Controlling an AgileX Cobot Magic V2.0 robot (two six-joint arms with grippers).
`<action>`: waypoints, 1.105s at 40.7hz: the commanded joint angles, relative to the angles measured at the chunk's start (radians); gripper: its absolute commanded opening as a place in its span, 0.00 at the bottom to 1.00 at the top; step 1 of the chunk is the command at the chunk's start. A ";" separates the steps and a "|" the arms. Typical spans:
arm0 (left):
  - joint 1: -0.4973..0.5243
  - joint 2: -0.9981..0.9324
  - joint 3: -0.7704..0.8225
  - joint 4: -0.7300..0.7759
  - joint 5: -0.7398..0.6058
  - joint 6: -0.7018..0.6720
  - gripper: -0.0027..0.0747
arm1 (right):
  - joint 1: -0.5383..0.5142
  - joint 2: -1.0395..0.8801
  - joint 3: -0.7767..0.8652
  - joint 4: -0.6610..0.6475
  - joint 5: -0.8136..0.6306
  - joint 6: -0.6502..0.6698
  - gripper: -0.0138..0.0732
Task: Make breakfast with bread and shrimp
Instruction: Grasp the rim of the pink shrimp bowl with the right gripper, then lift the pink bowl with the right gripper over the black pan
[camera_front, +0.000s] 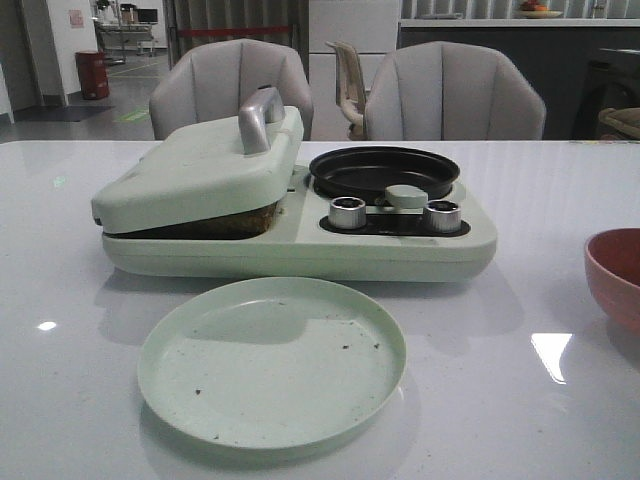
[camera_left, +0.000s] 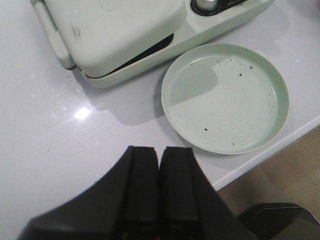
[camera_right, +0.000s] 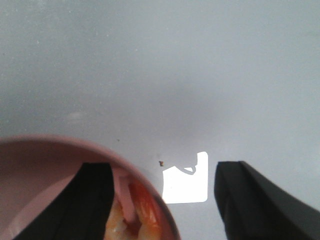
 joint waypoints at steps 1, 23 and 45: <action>-0.007 -0.001 -0.026 0.004 -0.072 -0.009 0.16 | -0.002 -0.016 -0.047 -0.009 -0.010 -0.036 0.77; -0.007 0.000 -0.026 0.010 -0.111 -0.009 0.16 | 0.000 0.013 -0.049 0.042 -0.023 -0.052 0.40; -0.007 0.000 -0.026 0.029 -0.100 -0.009 0.16 | 0.001 -0.182 -0.112 0.038 -0.004 -0.089 0.20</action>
